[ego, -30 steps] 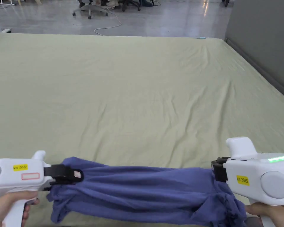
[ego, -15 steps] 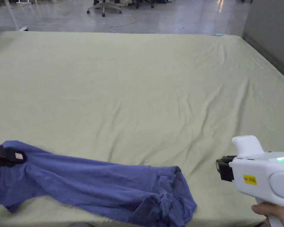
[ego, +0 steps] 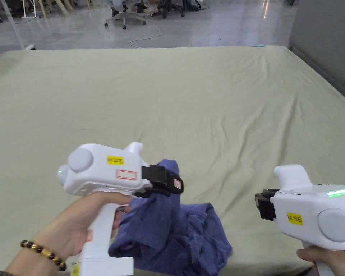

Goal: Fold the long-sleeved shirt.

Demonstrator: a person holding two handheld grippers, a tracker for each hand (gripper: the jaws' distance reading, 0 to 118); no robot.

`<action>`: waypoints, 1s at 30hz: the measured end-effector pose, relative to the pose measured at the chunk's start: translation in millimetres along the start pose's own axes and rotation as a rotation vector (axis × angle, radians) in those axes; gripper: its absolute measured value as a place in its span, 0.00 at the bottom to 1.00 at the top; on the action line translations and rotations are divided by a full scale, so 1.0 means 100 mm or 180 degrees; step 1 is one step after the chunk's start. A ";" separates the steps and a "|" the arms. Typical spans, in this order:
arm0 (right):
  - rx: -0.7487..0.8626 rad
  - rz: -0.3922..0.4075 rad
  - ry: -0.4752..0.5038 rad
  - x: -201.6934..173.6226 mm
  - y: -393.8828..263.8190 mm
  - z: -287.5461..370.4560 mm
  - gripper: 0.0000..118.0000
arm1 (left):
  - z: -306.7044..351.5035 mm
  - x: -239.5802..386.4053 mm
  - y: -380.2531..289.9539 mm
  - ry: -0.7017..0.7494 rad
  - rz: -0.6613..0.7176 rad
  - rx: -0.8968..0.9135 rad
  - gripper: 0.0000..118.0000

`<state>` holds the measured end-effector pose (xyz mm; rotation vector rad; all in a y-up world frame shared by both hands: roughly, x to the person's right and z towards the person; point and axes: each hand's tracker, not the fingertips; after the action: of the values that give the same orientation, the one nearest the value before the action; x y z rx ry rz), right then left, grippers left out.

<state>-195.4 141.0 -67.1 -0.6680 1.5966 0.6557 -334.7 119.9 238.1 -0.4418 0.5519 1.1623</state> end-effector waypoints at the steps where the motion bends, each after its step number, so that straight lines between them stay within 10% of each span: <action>1: 0.0010 -0.0034 0.0002 0.03 -0.02 0.02 0.00 | -0.24 -0.02 -0.01 0.0062 0.0064 -0.0162 0.04; 5: 0.0014 -0.0125 0.0003 0.17 -0.12 0.09 0.00 | -0.92 -0.31 -0.17 0.0137 0.0440 -0.0532 0.05; 10: -0.0010 -0.0168 -0.0045 0.29 -0.20 0.12 0.00 | -0.73 -0.31 -0.20 -0.0175 0.0499 -0.0163 0.73; 16: -0.0014 -0.0237 -0.0023 0.30 -0.25 0.10 0.00 | 0.31 -0.09 -0.16 -0.0369 0.0443 0.0931 0.97; 18: -0.0021 -0.0236 -0.0013 0.29 -0.27 0.10 0.00 | 0.55 -0.16 -0.26 -0.0271 0.0444 0.1136 0.91; 20: -0.0030 -0.0218 -0.0004 0.25 -0.27 0.10 0.00 | 0.64 -0.12 -0.46 0.0271 0.0071 0.1444 0.13; 21: -0.0035 -0.0202 0.0007 0.24 -0.27 0.09 0.00 | 0.59 -0.08 -0.55 0.0770 -0.0259 0.1525 0.00; 24: -0.0053 -0.0161 0.0025 0.20 -0.26 0.08 0.00 | 0.25 -0.20 -0.79 0.1658 -0.0848 0.1421 0.00; 30: -0.0074 -0.0124 0.0034 0.16 -0.26 0.09 0.00 | -0.38 -0.28 -1.20 0.1347 -0.0689 0.1048 0.00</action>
<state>-172.3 129.3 -84.9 -0.7193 1.5839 0.6438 -236.8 36.6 230.5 -0.4510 1.0196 0.7514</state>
